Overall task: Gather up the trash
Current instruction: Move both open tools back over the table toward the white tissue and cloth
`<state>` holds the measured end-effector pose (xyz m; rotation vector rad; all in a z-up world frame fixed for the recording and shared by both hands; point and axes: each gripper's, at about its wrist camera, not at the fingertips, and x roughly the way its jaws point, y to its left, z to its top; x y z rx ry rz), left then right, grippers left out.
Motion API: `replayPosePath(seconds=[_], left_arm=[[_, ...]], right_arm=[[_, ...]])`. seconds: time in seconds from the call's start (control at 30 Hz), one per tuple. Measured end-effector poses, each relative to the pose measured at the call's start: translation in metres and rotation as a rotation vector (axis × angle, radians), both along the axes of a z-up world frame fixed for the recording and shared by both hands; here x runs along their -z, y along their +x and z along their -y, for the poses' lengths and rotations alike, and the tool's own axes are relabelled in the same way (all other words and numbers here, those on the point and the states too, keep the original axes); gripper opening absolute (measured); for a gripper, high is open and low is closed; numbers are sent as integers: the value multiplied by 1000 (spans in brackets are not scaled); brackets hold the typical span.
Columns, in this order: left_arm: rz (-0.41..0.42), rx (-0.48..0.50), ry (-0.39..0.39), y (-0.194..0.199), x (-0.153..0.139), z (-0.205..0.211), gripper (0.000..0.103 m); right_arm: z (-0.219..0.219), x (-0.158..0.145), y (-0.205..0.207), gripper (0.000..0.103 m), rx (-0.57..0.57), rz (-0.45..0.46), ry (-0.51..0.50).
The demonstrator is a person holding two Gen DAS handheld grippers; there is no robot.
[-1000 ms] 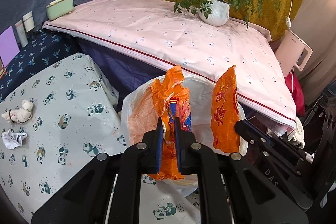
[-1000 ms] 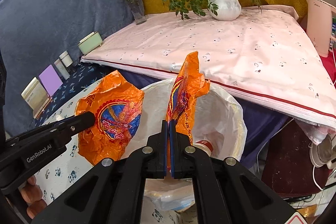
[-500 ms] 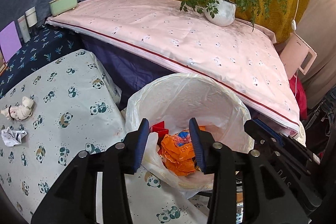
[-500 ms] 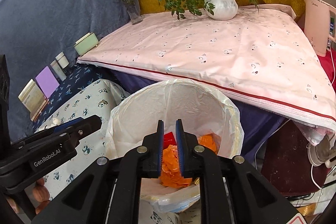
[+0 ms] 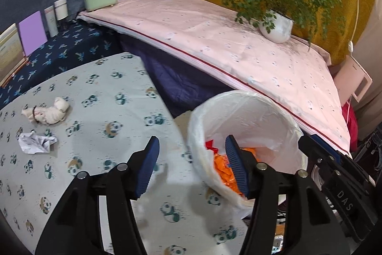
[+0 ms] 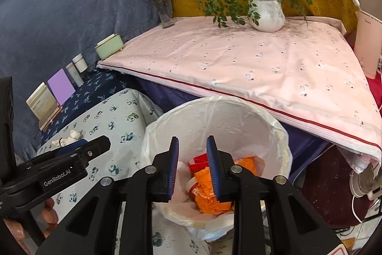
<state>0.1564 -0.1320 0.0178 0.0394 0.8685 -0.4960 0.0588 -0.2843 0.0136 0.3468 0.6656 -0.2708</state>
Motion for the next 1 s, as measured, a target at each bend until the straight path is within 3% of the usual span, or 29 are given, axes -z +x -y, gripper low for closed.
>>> replayPosePath(seconds=[0.13, 0.43, 0.7, 1.0], left_arm=[[-6, -69, 0, 9, 0, -31, 60], [-14, -193, 6, 18, 2, -88, 60], [-6, -351, 79, 28, 12, -146, 74], [-79, -535, 121, 50, 38, -201, 78]], right_arm=[[-19, -2, 11, 27, -37, -2, -5], [-60, -2, 31, 28, -107, -14, -3], [-91, -3, 34, 32, -136, -23, -17], [-100, 4, 40, 33, -141, -44, -18]])
